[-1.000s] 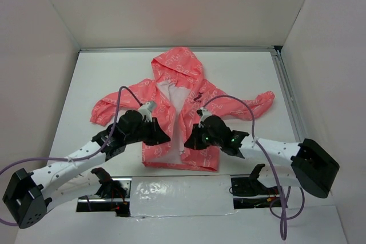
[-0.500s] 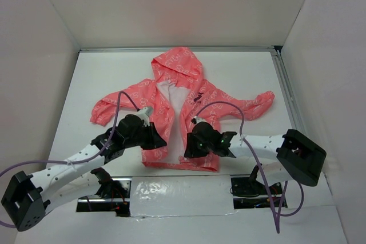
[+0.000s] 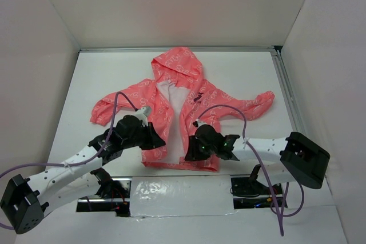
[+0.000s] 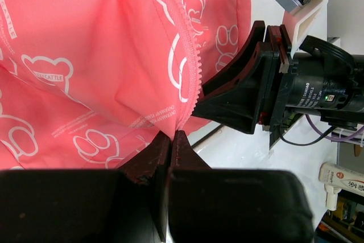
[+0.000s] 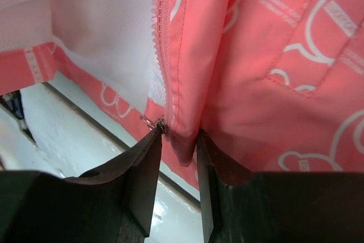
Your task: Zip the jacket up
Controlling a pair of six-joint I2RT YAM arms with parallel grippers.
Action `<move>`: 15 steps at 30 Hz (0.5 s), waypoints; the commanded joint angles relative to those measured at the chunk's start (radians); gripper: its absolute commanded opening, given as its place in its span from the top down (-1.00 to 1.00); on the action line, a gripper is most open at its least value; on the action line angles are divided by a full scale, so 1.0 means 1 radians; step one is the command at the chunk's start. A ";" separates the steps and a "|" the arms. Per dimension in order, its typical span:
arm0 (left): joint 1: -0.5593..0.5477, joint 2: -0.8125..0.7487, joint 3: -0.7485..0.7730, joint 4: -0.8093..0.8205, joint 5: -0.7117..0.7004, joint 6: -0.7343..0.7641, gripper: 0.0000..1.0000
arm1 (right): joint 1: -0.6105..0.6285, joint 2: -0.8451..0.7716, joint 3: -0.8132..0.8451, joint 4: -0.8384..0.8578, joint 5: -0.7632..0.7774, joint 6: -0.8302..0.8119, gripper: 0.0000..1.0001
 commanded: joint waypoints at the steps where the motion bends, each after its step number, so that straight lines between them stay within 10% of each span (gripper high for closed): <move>1: 0.003 -0.012 0.008 0.025 -0.007 -0.006 1.00 | 0.010 0.007 -0.005 0.093 -0.035 0.007 0.24; 15: 0.003 0.000 0.022 0.028 0.016 0.007 1.00 | -0.020 0.032 -0.023 0.229 -0.021 0.012 1.00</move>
